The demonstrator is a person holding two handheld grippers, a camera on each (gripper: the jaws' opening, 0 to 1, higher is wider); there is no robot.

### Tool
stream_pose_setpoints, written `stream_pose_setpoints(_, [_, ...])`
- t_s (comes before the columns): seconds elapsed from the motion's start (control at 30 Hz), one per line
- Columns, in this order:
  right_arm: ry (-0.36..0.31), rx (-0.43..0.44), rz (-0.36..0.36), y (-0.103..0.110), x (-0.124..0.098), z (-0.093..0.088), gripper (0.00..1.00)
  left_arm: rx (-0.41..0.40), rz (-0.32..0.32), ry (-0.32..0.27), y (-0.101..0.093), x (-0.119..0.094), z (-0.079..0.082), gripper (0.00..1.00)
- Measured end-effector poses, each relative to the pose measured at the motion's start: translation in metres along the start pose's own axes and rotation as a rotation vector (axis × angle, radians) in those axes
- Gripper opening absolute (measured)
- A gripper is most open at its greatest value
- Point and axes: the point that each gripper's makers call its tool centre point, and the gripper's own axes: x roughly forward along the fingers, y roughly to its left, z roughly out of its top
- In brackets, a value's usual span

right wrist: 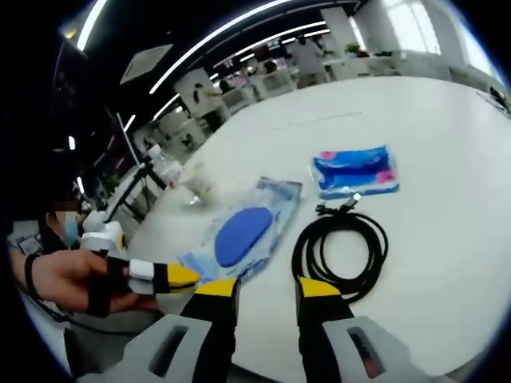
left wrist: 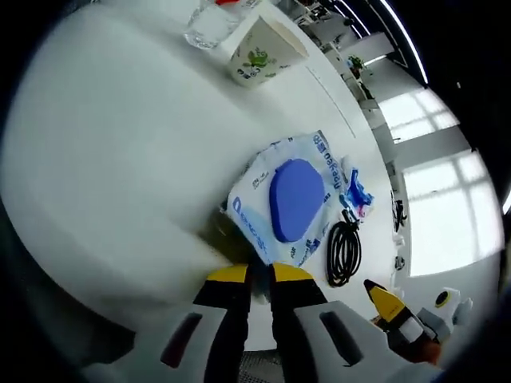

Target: Arrange the tabletop items into an orderly group along one side of the table until the central work area is clear of visible clutter.

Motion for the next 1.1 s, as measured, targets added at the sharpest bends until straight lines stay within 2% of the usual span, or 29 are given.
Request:
stream_pose_setpoints(0.2, [0.003,-0.001,0.009,0.006,0.002,-0.001,0.26,0.025,0.031,-0.021,0.013,-0.009,0.008,0.04])
stream_pose_setpoints(0.4, [-0.001,0.002,0.012,0.009,0.003,0.000,0.25,0.010,0.052,-0.027,0.028,-0.016,0.009,0.04])
stream_pose_setpoints(0.7, [0.008,0.002,0.010,0.012,0.003,-0.003,0.25,0.019,0.073,-0.054,0.038,-0.024,0.021,0.03])
stream_pose_setpoints(0.87, [0.012,0.001,0.014,0.019,0.008,-0.004,0.25,0.016,0.084,-0.059,0.046,-0.031,0.024,0.03])
stream_pose_setpoints(1.1, [0.001,0.000,0.029,0.030,0.016,-0.001,0.25,0.053,0.116,-0.080,0.064,-0.043,0.036,0.03])
